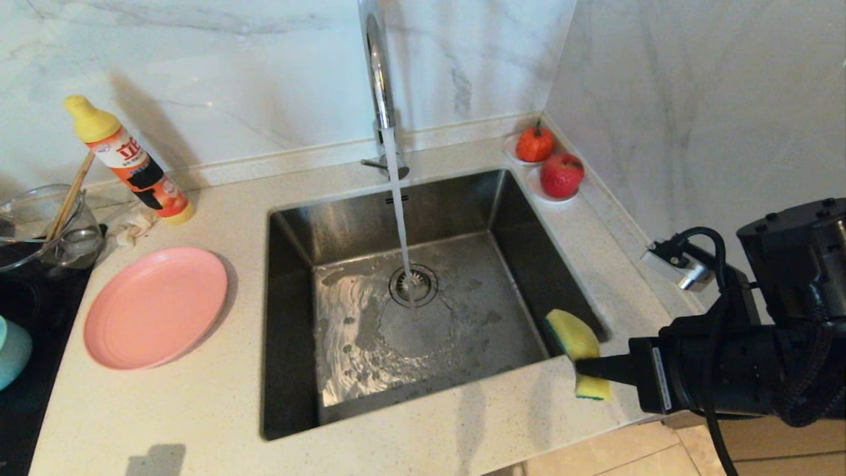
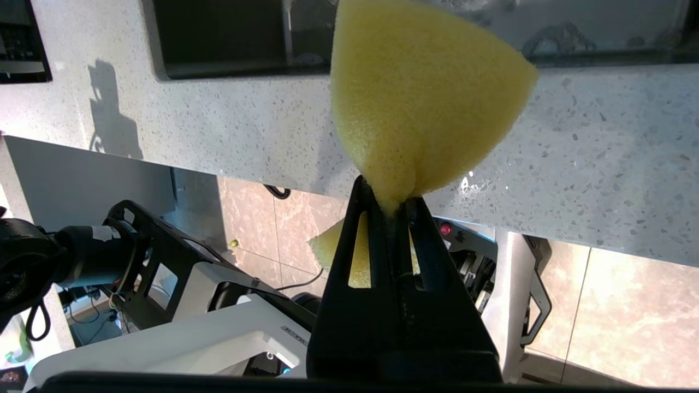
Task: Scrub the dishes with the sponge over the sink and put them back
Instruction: Put down the sponge
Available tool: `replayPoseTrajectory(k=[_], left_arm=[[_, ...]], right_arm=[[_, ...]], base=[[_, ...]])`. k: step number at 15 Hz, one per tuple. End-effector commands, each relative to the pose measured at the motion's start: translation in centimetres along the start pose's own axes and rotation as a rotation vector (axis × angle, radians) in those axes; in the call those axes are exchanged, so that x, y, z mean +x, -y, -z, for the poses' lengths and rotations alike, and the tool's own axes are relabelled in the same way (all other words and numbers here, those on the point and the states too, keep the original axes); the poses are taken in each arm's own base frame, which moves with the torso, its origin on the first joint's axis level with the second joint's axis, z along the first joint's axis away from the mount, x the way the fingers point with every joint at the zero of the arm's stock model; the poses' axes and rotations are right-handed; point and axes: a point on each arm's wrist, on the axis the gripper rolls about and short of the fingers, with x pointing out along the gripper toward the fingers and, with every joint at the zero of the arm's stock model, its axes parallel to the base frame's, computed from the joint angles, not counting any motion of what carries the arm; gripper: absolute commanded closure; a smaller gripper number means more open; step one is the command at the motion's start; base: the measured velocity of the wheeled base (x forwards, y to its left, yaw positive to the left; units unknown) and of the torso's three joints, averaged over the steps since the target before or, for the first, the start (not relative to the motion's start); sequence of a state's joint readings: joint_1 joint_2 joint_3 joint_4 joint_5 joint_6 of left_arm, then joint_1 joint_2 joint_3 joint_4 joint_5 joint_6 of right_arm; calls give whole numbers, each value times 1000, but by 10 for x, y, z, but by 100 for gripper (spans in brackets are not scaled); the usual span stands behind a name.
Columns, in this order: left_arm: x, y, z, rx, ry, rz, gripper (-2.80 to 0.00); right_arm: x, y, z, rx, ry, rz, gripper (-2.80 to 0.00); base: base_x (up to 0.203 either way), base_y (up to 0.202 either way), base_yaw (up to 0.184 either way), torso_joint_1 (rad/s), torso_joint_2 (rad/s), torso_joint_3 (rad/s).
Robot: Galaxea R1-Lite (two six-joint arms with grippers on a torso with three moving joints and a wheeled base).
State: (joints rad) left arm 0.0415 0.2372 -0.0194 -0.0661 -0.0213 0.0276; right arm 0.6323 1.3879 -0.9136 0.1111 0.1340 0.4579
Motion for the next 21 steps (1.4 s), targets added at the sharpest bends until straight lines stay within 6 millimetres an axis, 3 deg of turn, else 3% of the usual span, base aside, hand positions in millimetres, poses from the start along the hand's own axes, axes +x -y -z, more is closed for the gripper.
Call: replayPoseTrajectory(k=[1,3,7,13,21], left_arm=[[-7,0,10,10,52,15,0],[-16,0,16,26,153,23,0],[-17,0,18,-12,155,25,0],[-17,0,18,-12,154,24,0],[-17,0,18,-12,155,23,0]], right_arm=[[1,0,1,1,-5,0,0],[4,0,0,0,-11,2,0],[2,2,1,-44,-1,25,0],[-17,-1,-4,-172,94,85,0],[-24,10,6,-347,71,346,0]], base=[[0,0,0,0,0,0],[0,0,0,0,0,0],[0,0,0,0,0,0],[0,0,0,0,0,0],[0,0,0,0,0,0]])
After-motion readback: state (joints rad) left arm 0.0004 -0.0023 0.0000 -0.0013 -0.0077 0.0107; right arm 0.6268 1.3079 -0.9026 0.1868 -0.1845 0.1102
